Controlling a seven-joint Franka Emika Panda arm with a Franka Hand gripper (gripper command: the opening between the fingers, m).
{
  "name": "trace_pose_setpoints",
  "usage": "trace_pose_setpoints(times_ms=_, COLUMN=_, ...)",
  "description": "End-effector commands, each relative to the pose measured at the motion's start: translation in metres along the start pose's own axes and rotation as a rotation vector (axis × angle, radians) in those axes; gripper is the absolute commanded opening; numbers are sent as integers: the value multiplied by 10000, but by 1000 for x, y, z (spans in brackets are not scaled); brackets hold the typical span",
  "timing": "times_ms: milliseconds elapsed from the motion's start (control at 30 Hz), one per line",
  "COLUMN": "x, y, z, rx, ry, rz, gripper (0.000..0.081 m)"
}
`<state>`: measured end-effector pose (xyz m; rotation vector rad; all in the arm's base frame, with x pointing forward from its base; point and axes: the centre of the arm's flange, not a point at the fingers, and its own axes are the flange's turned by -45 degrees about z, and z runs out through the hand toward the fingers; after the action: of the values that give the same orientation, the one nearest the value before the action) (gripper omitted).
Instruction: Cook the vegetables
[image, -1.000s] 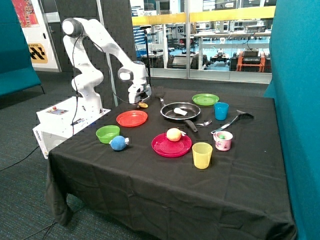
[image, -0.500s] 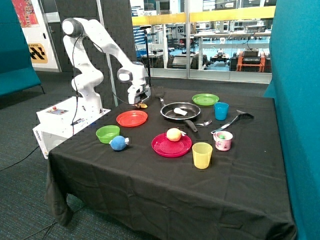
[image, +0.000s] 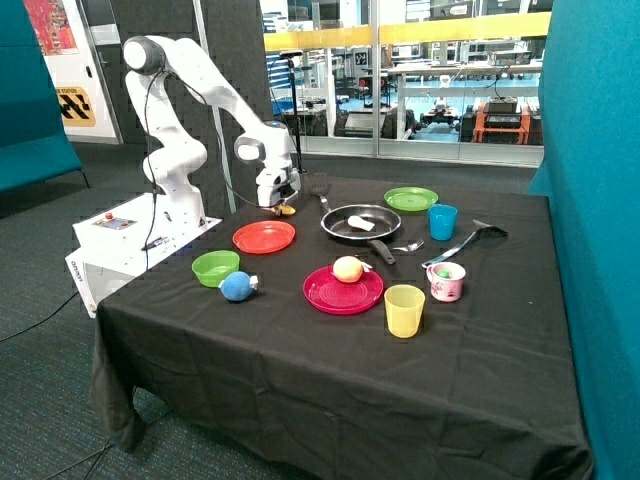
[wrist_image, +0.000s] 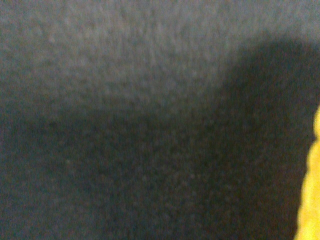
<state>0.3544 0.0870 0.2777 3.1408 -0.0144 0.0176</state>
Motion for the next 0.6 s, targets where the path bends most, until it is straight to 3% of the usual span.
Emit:
trace_pose_setpoints(times_ms=0, x=6, y=7, z=-43, rx=9, ry=-112, rz=-334, gripper=0)
trace_pose_setpoints(times_ms=333, x=16, y=13, z=-66, rx=11, ry=-112, rz=-787, gripper=0)
trace_pose_setpoints(times_ms=567, x=36, y=10, z=-75, rx=14, ry=-112, rz=-1243, gripper=0)
